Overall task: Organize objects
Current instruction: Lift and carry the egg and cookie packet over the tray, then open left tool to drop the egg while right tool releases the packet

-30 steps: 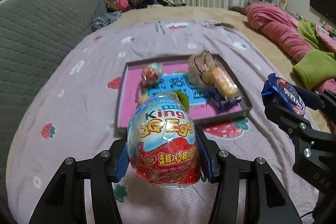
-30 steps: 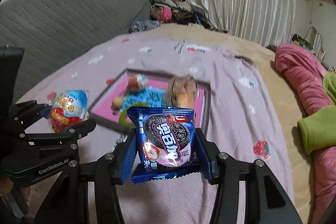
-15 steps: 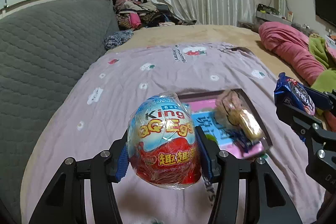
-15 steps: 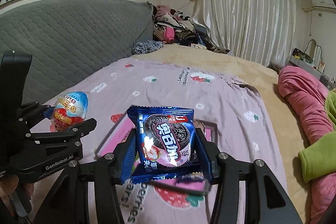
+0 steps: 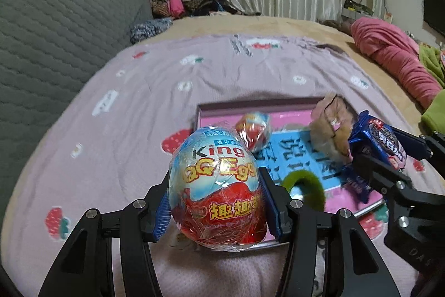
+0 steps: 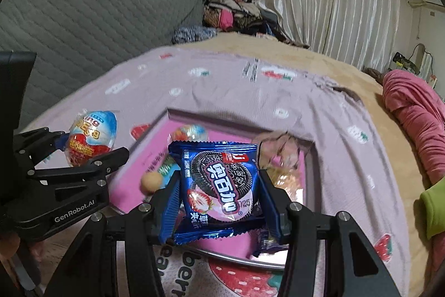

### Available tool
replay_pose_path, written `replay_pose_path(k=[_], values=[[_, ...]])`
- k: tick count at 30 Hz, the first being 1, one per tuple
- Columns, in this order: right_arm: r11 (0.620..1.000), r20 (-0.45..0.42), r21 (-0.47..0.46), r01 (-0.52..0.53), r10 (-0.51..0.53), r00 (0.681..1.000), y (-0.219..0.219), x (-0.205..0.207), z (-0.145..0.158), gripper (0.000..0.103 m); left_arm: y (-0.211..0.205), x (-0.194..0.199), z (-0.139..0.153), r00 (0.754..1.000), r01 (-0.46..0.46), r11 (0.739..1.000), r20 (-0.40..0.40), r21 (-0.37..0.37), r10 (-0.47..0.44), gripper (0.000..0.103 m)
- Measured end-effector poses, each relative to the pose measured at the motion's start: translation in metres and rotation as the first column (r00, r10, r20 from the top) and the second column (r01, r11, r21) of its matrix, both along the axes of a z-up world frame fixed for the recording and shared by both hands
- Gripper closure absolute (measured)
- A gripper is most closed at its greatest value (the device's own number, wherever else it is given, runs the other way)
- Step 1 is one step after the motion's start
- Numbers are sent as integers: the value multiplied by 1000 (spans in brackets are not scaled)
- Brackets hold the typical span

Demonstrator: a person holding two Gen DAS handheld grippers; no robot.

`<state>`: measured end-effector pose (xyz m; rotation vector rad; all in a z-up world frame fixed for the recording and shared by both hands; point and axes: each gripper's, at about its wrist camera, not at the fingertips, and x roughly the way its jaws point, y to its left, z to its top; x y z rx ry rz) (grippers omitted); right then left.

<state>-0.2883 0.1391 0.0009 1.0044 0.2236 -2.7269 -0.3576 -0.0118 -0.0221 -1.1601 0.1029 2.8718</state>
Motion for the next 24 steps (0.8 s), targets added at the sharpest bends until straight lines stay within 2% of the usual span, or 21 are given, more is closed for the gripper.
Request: replay_pose_path(k=[10, 15, 24], values=[[999, 67, 36, 6, -9, 998, -2, -19, -57, 51, 12, -16, -51, 998, 33, 999, 58, -14, -33, 46], [999, 86, 49, 2, -6, 996, -3, -25, -67, 51, 14, -19, -60, 995, 45, 999, 84, -2, -44, 46], [998, 111, 63, 2, -9, 994, -5, -30, -77, 50, 18, -21, -70, 994, 50, 998, 97, -27, -47, 45]])
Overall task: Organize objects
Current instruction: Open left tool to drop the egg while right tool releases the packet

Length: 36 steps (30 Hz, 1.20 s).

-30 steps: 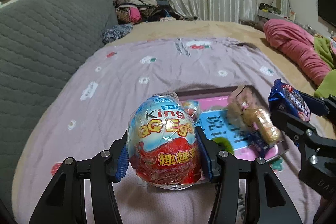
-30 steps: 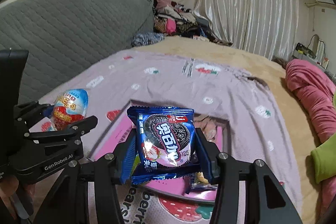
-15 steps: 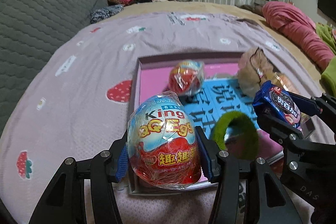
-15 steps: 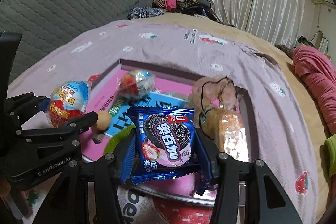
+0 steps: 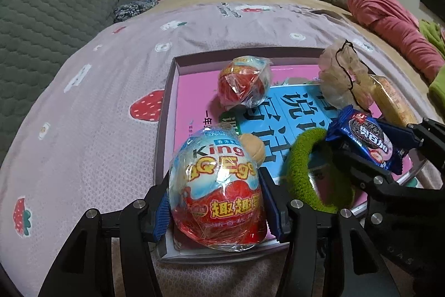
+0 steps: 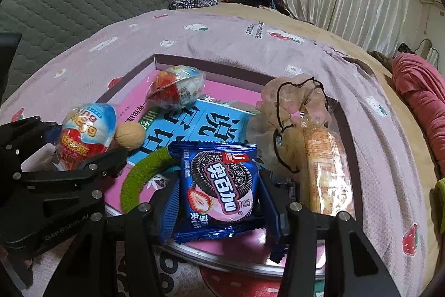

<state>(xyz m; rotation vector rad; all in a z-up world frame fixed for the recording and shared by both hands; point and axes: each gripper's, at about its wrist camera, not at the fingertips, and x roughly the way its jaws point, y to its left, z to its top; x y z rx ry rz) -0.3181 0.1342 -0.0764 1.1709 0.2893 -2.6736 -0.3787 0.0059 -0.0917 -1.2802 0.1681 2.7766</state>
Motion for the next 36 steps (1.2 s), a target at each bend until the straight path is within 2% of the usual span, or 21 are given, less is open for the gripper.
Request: replay_pose_path(k=[6, 10, 13, 14, 15, 18, 25, 36], values=[[1000, 8, -12, 4, -4, 1000, 2, -1, 0, 50, 0, -1, -1, 1000, 6, 1000, 15, 11, -6, 45], [1000, -4, 6, 6, -6, 1000, 0, 2, 0, 44, 1, 0, -2, 1000, 11, 1000, 23, 0, -11, 45], [1000, -14, 8, 3, -3, 1000, -1, 3, 3, 44, 1, 0, -1, 1000, 12, 1000, 25, 2, -12, 44], [1000, -16, 7, 5, -5, 1000, -1, 4, 4, 44, 1, 1, 0, 1000, 11, 1000, 22, 2, -11, 42], [1000, -20, 4, 7, -6, 1000, 0, 4, 5, 43, 1, 2, 1, 1000, 6, 1000, 16, -5, -6, 34], [1000, -30, -4, 13, -13, 999, 3, 6, 10, 41, 0, 4, 7, 1000, 6, 1000, 2, 4, -6, 30], [999, -56, -23, 30, -32, 998, 10, 14, 26, 37, -4, 9, 19, 1000, 1, 1000, -19, 13, -1, 28], [991, -120, -115, 69, -83, 989, 32, 43, 69, 20, -6, 35, 57, 995, -13, 999, -95, 35, 17, 23]])
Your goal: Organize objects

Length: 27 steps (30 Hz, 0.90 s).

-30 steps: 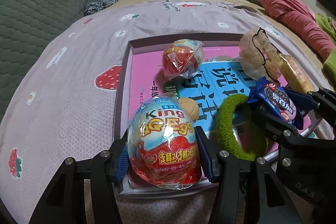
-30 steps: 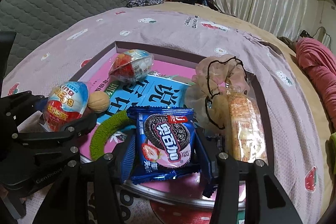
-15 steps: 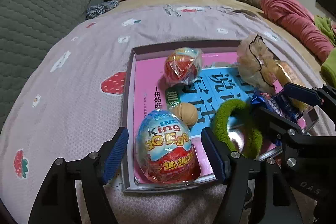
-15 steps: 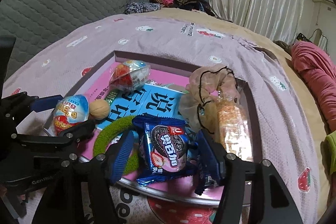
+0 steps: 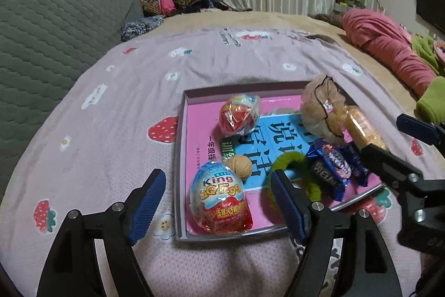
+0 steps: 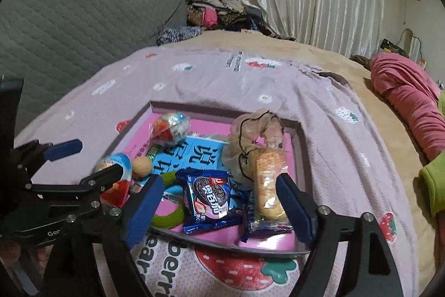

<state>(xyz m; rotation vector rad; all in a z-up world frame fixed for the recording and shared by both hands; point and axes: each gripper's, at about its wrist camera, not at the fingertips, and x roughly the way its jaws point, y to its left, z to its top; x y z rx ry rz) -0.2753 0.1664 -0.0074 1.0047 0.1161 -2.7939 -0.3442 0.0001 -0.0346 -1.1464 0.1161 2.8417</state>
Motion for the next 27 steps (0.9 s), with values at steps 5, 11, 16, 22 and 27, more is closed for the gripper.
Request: replay_pose_path(k=[5, 11, 16, 22, 27], values=[[999, -21, -35, 4, -4, 1000, 6, 16, 23, 14, -4, 18, 19, 1000, -19, 999, -24, 25, 20, 21], [1000, -54, -10, 6, -6, 999, 9, 42, 57, 11, -7, 48, 51, 998, -37, 998, -53, 44, 39, 13], [1000, -92, -9, 6, -6, 996, 10, 66, 86, 5, -8, 78, 84, 995, -42, 998, -90, 45, 46, 12], [1000, -133, -12, 8, -9, 991, 10, 103, 118, 2, -8, 117, 125, 988, -49, 998, -147, 37, 54, 12], [1000, -154, -19, 11, -14, 988, 10, 132, 132, 1, -11, 150, 148, 981, -56, 998, -184, 42, 63, 11]])
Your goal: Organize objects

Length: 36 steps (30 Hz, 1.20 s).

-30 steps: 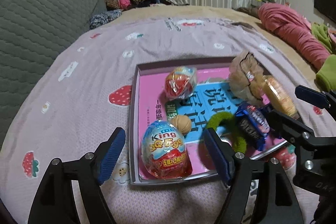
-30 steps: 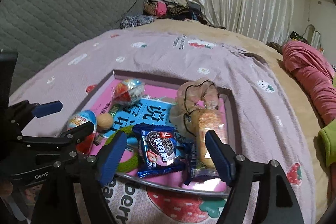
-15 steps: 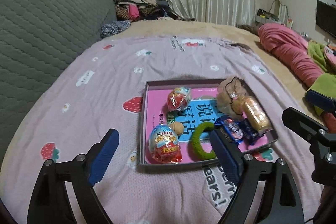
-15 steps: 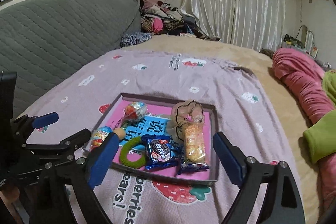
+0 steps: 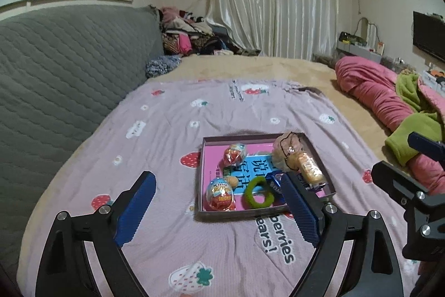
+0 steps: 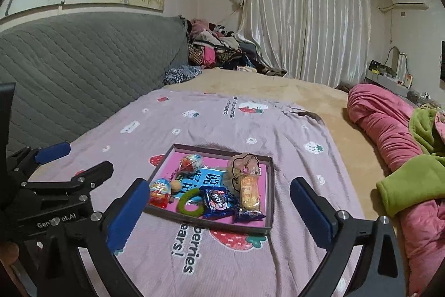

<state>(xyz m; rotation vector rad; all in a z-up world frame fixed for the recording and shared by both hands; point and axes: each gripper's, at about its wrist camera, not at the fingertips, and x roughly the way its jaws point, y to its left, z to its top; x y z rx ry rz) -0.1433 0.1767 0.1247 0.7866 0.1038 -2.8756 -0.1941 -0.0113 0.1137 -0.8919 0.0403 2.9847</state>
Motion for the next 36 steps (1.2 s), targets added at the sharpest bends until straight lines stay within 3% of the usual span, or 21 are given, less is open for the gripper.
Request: replay_pose_path(k=[7, 19, 36], values=[[1000, 14, -14, -3, 3, 1000, 2, 36, -7, 1, 3, 44, 0, 1000, -9, 1000, -11, -10, 9, 11], [999, 75, -38, 11, -8, 997, 13, 72, -51, 1, 9, 81, -49, 999, -34, 999, 29, -25, 35, 11], [998, 130, 5, 62, -63, 990, 22, 83, -99, 1, 3, 89, -95, 998, -32, 999, 61, 1, 32, 11]])
